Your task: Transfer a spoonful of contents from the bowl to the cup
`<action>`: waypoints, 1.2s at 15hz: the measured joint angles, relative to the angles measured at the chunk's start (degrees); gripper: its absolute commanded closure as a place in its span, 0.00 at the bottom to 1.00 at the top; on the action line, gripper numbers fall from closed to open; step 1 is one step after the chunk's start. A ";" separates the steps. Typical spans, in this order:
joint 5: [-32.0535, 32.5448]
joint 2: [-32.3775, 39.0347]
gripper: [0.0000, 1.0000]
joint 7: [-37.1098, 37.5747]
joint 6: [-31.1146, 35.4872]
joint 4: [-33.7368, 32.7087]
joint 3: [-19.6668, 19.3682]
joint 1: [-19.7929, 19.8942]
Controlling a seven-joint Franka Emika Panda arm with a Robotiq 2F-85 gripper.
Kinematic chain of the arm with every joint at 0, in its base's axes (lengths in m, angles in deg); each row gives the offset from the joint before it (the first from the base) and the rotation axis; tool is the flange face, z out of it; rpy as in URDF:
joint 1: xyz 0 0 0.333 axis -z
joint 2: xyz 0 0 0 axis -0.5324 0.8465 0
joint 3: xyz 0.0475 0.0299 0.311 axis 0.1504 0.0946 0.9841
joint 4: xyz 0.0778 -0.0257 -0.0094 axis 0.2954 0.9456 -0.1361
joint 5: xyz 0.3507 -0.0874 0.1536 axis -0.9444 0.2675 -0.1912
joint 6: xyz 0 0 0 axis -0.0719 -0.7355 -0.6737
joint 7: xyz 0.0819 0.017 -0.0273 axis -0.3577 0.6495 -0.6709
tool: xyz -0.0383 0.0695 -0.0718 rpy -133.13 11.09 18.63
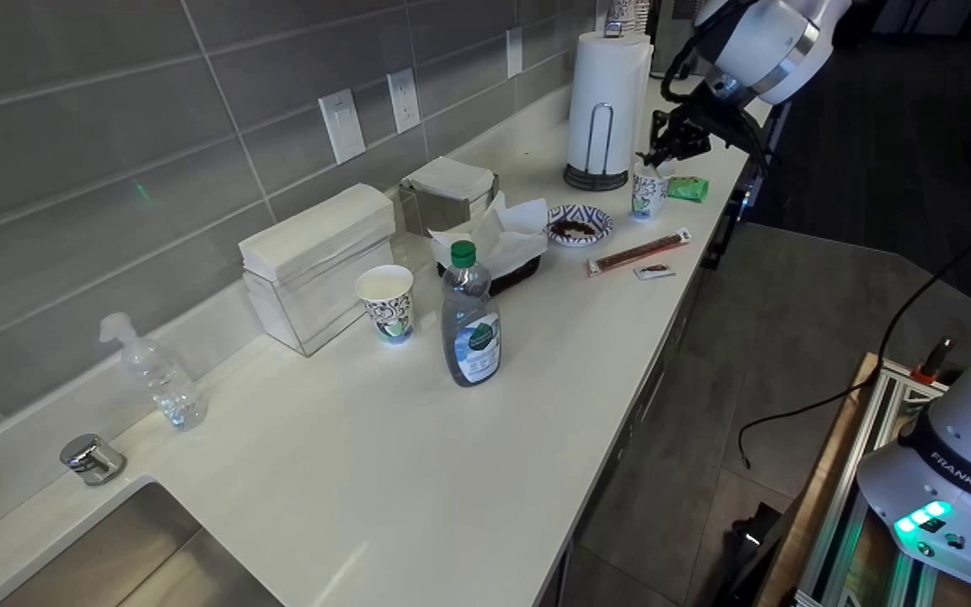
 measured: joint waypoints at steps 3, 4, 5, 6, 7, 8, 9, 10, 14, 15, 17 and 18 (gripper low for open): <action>-3.84 0.00 0.96 -4.15 -0.25 0.19 -0.41 0.01; -5.01 0.00 0.96 -5.47 -0.43 0.29 -0.55 0.01; -6.25 0.00 0.96 -6.91 -0.68 0.38 -0.68 0.01; -7.43 0.00 0.96 -8.37 -1.15 0.42 -0.84 0.01; -8.57 0.00 0.96 -9.87 -1.59 0.47 -0.99 0.02; -9.51 0.00 0.96 -11.28 -2.06 0.51 -1.14 0.03; -10.37 0.00 0.96 -12.66 -2.65 0.54 -1.32 0.04; -11.10 -0.01 0.96 -13.92 -3.20 0.59 -1.52 0.07; -13.49 -0.01 0.96 -18.33 -4.91 0.72 -2.19 0.26; -13.98 -0.01 0.96 -19.23 -5.21 0.73 -2.35 0.28; -15.08 -0.01 0.96 -21.03 -5.60 0.73 -2.57 0.35; -15.87 -0.01 0.96 -22.30 -5.80 0.73 -2.61 0.41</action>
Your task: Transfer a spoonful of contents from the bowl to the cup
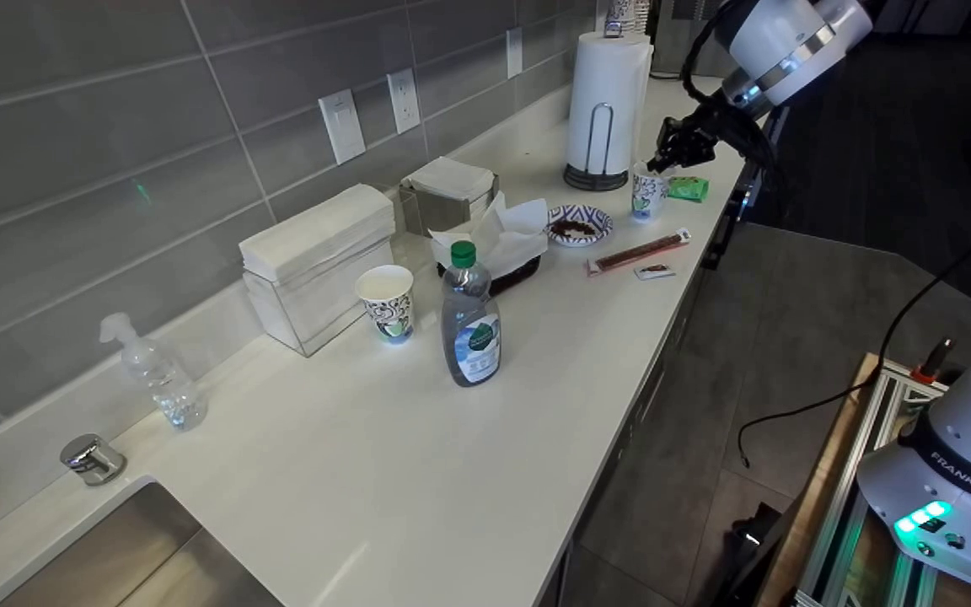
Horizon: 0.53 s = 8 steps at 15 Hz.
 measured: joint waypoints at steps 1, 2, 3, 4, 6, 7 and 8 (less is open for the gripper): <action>-0.88 0.00 0.96 -1.35 -0.45 0.00 -0.08 0.06; -2.06 -0.03 0.96 -2.95 -1.51 -0.01 -0.27 0.15; -3.33 -0.05 0.96 -4.71 -2.94 -0.02 -0.54 0.33; -4.45 -0.06 0.96 -6.38 -4.47 -0.03 -0.90 0.57; -5.78 -0.05 0.96 -8.81 -7.09 -0.02 -1.58 1.32; -6.15 -0.05 0.96 -9.63 -8.05 -0.02 -1.70 1.88; -6.45 -0.05 0.96 -10.34 -8.85 -0.03 -1.84 2.41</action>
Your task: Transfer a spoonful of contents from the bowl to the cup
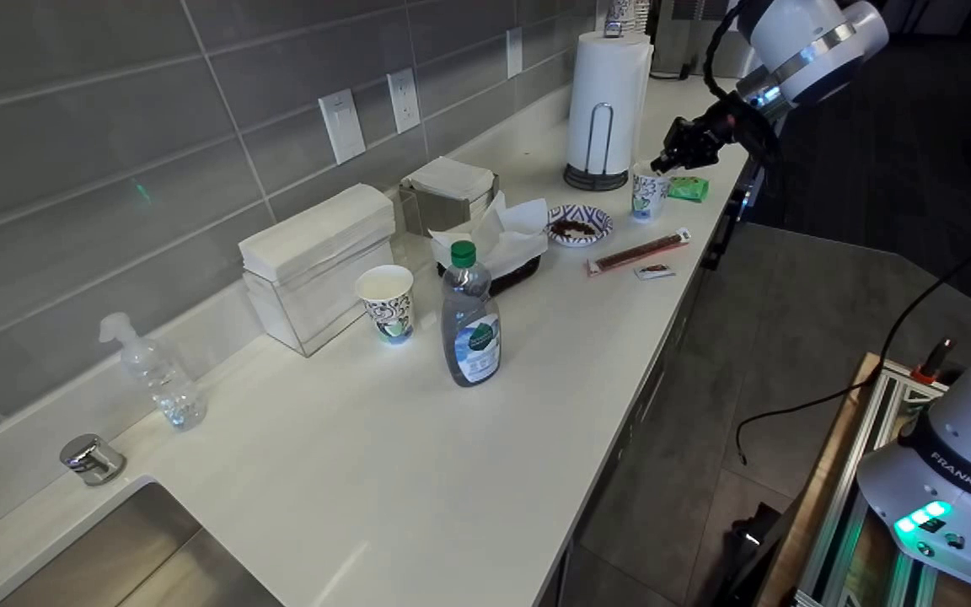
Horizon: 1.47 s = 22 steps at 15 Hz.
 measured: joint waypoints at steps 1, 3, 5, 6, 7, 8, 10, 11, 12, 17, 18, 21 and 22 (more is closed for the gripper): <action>-0.26 0.00 0.96 -0.67 -0.49 0.00 -0.18 0.44; -0.48 0.00 0.96 -1.66 -1.64 0.00 -0.47 1.30; -0.80 -0.01 0.96 -2.62 -3.46 -0.01 -0.89 2.06; -1.08 -0.01 0.96 -3.16 -4.38 -0.01 -1.09 2.48; -1.52 -0.01 0.96 -3.87 -5.43 -0.04 -1.31 2.85; -2.01 -0.01 0.96 -4.62 -6.61 -0.08 -1.60 3.22; -2.91 0.00 0.96 -5.77 -8.32 -0.13 -2.13 3.86; -3.23 0.00 0.96 -6.17 -9.27 -0.17 -2.36 4.19; -3.53 0.02 0.96 -6.34 -10.02 -0.21 -2.57 4.48; -4.53 0.27 0.96 -6.61 -12.44 -0.66 -3.26 5.39; -4.53 0.37 0.96 -6.62 -12.57 -0.77 -3.31 5.53; -4.54 0.85 0.96 -6.62 -13.46 -1.00 -3.43 5.91; -4.54 1.02 0.96 -6.62 -13.53 -1.05 -3.48 5.95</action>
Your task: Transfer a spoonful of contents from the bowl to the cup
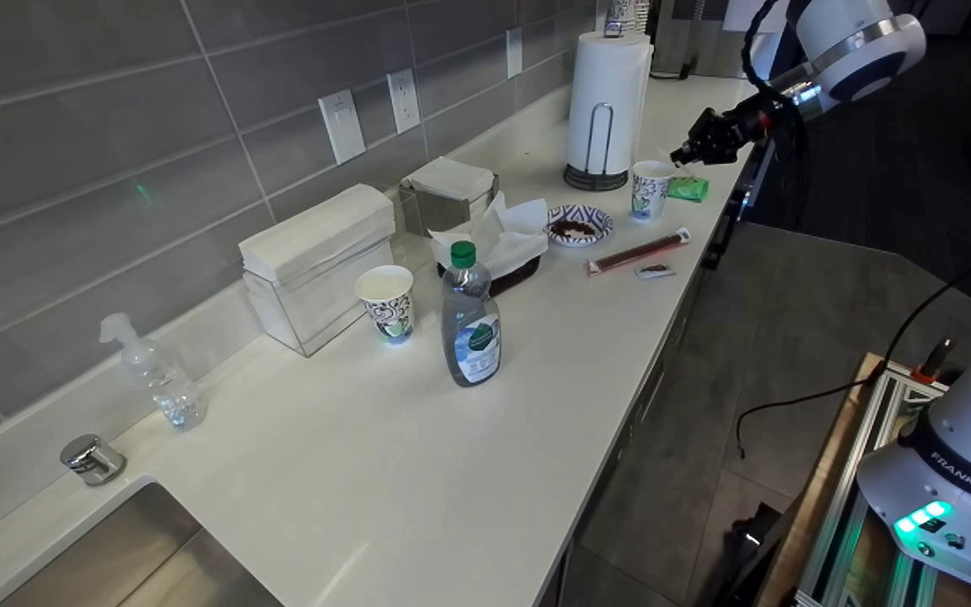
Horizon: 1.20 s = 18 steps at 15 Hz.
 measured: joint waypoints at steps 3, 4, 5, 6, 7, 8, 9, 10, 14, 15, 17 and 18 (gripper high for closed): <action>0.00 0.49 0.96 0.00 -1.11 -0.32 -0.12 0.20; 0.00 0.68 0.96 0.00 -1.12 -0.48 -0.13 0.23; 0.00 0.84 0.96 0.00 -1.22 -0.65 -0.13 0.24; 0.00 1.01 0.96 0.00 -1.01 -0.82 -0.13 0.24; 0.00 1.20 0.96 -0.08 -1.51 -1.02 -0.15 0.26; 0.00 1.36 0.96 -0.10 -1.69 -1.18 -0.15 0.27; 0.00 1.49 0.96 -0.10 -1.72 -1.30 -0.15 0.27; 0.00 1.58 0.96 -0.10 -1.72 -1.35 -0.14 0.27; 0.63 1.54 0.96 1.77 3.00 -1.35 0.61 -0.25; 0.92 1.39 0.96 2.86 5.37 -1.34 1.09 -0.62; 2.12 0.93 0.96 5.45 10.27 -1.27 2.25 -1.45; 3.23 0.64 0.96 7.00 12.24 -1.20 2.76 -1.89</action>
